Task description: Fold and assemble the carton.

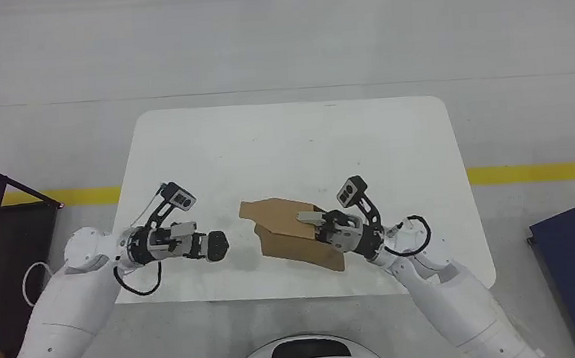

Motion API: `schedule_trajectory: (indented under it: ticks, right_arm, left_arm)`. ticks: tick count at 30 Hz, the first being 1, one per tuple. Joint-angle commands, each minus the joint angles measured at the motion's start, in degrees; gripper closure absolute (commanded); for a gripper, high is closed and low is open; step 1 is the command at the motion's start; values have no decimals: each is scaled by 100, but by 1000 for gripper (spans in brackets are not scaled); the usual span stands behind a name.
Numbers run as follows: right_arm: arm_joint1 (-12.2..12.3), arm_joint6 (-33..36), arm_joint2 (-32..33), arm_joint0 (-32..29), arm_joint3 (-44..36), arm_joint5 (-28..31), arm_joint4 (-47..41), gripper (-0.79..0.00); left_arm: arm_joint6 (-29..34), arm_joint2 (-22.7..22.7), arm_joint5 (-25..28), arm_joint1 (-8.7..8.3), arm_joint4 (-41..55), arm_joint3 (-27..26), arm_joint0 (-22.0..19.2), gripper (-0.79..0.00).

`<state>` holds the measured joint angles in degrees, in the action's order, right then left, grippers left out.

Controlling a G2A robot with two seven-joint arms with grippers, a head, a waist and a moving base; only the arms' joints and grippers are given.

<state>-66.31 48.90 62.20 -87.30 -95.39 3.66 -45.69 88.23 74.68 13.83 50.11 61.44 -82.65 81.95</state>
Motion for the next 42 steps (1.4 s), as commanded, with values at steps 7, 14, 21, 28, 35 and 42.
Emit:
schedule_trajectory:
  ticks: [7, 14, 21, 28, 35, 42]
  right_arm:
    - [-33, 89, -76, 206, 226, -222, -198, 0]
    - [-45, 115, -55, 240, 295, -193, -279, 0]
    - [-42, 176, -43, 212, 266, -201, -243, 0]
    - [-45, 184, -37, 188, 238, -198, -243, 0]
    - [-59, 154, -81, 207, 230, -218, -230, 0]
    - [-50, 241, -33, 151, 183, -203, -263, 0]
  left_arm:
    - [-23, -842, -588, 0, 882, 378, -852, -785]
    - [-23, -1755, -777, 95, 874, 761, -1499, -785]
    - [-23, -2118, -630, 129, 1340, 914, -1745, -779]
    - [-23, -2152, -462, 90, 1576, 853, -1765, -508]
    - [-23, -2488, -342, 140, 1312, 997, -1991, -369]
    - [-23, -2858, -303, 204, 1171, 1116, -2210, -363]
